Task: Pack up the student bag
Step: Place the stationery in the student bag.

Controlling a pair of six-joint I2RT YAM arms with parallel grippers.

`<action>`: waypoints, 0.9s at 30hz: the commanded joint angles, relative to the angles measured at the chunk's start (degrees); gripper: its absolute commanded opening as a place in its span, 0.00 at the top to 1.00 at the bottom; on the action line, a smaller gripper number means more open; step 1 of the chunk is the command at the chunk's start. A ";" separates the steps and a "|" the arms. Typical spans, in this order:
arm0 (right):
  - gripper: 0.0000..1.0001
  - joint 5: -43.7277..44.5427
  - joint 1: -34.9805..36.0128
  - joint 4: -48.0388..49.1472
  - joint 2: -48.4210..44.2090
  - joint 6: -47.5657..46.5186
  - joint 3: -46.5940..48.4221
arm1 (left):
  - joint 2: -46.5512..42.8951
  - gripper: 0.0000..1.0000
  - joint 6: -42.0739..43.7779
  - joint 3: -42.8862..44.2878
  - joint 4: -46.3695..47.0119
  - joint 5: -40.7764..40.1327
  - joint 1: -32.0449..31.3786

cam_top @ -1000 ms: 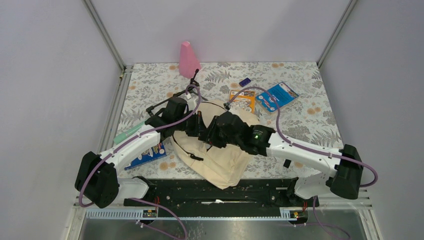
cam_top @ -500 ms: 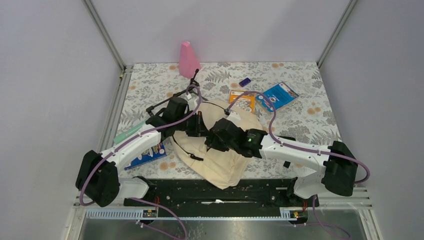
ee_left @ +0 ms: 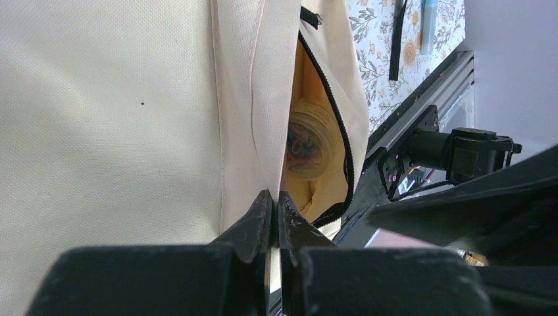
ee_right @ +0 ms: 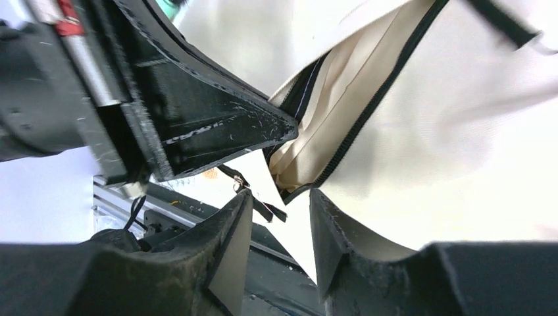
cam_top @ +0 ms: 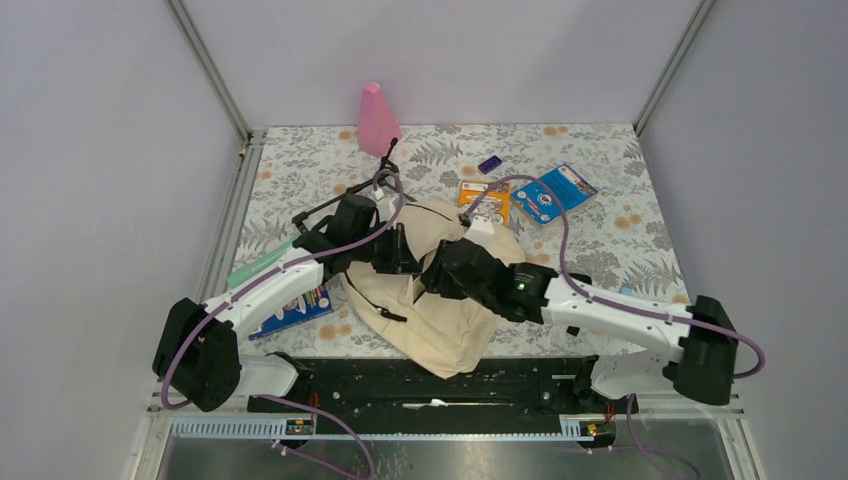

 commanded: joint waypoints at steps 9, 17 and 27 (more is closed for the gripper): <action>0.43 9.35 -14.35 -22.36 -13.82 -10.70 0.65 | -0.32 1.00 -0.28 3.27 3.87 2.18 0.22; 0.23 4.67 -36.53 -29.44 -20.57 -16.58 -5.88 | -0.91 1.00 0.58 3.71 3.01 0.85 0.28; 0.00 -4.45 -69.06 -24.81 -23.93 -19.38 -16.60 | -1.24 1.00 1.54 3.97 2.21 -1.14 0.30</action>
